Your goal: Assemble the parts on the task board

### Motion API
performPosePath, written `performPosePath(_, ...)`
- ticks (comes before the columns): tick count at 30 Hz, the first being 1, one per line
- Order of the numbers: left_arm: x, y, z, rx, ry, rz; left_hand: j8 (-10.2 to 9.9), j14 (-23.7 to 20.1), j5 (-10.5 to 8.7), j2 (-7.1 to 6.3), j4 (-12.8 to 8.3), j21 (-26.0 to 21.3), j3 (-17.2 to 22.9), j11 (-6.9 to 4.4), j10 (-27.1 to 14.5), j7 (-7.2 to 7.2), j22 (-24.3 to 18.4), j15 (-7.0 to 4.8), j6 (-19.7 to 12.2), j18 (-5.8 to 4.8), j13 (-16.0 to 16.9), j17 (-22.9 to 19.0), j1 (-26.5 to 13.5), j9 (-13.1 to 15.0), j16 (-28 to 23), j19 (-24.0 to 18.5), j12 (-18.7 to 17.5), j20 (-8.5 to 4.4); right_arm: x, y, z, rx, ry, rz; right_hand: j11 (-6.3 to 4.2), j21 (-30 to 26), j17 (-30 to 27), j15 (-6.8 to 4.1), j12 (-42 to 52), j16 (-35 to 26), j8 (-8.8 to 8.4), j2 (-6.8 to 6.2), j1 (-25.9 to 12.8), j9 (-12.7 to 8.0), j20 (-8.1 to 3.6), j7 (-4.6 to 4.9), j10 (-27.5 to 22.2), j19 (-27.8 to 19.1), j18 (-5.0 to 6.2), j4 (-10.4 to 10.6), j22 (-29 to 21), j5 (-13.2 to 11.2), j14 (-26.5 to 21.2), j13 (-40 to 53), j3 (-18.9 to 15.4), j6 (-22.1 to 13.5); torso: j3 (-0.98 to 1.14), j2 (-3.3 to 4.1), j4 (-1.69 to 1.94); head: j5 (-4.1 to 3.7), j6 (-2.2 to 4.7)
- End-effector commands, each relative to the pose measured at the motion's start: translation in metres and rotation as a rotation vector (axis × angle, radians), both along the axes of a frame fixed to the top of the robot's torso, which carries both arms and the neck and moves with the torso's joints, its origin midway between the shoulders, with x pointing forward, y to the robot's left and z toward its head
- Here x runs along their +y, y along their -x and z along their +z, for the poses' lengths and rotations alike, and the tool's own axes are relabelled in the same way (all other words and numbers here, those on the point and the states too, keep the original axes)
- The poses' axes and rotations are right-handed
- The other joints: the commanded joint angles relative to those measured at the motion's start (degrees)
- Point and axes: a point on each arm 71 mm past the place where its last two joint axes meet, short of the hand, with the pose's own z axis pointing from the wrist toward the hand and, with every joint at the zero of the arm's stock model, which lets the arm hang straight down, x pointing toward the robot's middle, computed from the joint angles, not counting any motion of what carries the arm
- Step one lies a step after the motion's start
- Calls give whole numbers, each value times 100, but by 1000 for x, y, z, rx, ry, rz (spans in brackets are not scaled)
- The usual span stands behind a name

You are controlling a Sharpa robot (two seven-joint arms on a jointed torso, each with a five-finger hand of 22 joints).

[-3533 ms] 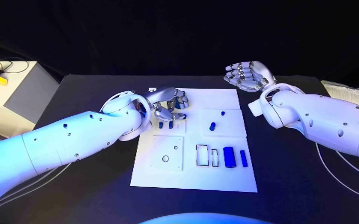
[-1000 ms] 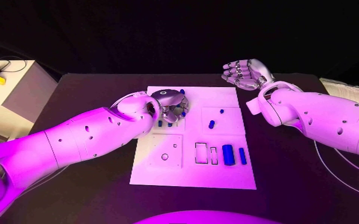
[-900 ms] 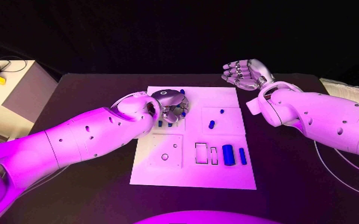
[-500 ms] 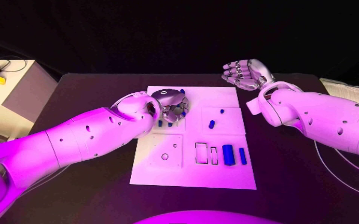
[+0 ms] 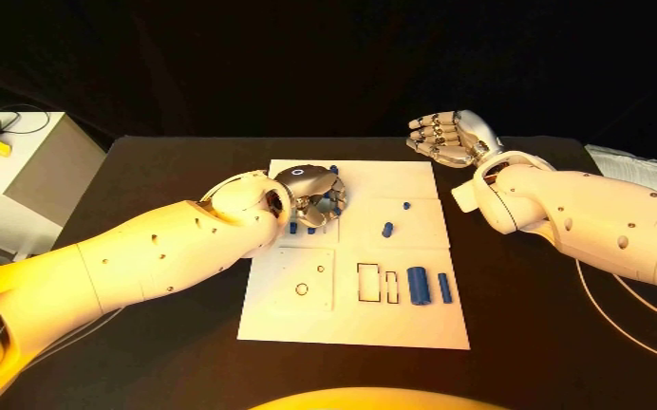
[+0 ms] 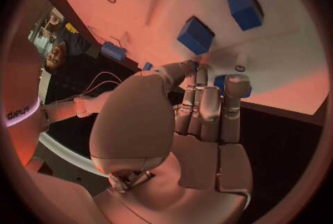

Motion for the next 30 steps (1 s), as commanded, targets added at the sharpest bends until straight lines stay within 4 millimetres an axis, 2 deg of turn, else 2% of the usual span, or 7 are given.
performPosePath(1, 0, 1, 8, 6, 43, -8, -34, 11, -17, -11, -27, 9, 2, 2, 30, 14, -20, 17, 47, -90, -16, -19, -45, -4, 16, 9, -51, 23, 0, 0, 0, -1, -1, 14, 10, -6, -7, 46, -25, -34, -18, 32, -46, -5, -6, 460, 33, -49, 24, -29, -5, 28, 5, -10, -11, 26, 0, -2, 4, -1, 9)
performPosePath(13, 22, -4, 39, 13, 101, 32, -63, -1, -18, -21, -33, 2, -3, 14, 44, 25, -33, 28, 52, -87, -30, -40, -59, -2, 11, -6, -110, 31, -3, 0, 0, -1, 2, 7, 10, -6, -7, 46, -25, -34, -18, 32, -46, -5, -6, 460, 33, -49, 24, -29, -5, 28, 5, -10, -11, 26, 0, -7, 6, 22, 42)
performPosePath(19, 41, -6, 41, 34, 82, 65, -69, -9, -19, -24, -31, 0, -10, 17, 53, 26, -36, 32, 61, -87, -34, -54, -69, 1, 7, -10, -128, 34, -4, 0, 0, 0, 3, 4, 10, -6, -7, 46, -25, -34, -18, 32, -46, -5, -6, 460, 33, -49, 24, -29, -5, 28, 5, -10, -11, 26, 2, -6, 15, 26, 43)
performPosePath(23, 51, -6, 40, 47, 64, 82, -72, -13, -20, -26, -28, -2, -14, 18, 58, 26, -39, 34, 68, -87, -36, -60, -76, 4, 6, -14, -140, 36, -4, 0, 0, 0, 3, 3, 10, -6, -7, 46, -25, -34, -18, 32, -46, -5, -6, 460, 33, -49, 24, -29, -5, 28, 5, -10, -11, 26, -2, -3, 8, 31, 45)
performPosePath(30, 61, -8, 37, 59, 42, 101, -72, -22, -20, -25, -29, -5, -16, 17, 62, 24, -43, 35, 74, -86, -38, -79, -78, 6, 0, -18, -147, 37, -4, 0, 0, 0, 3, 3, 8, -2, -49, 45, -27, -31, -31, 44, -55, -14, -6, 458, 42, -45, 26, -42, -40, 35, 13, -10, -8, 47, -1, -2, 4, 44, 40)
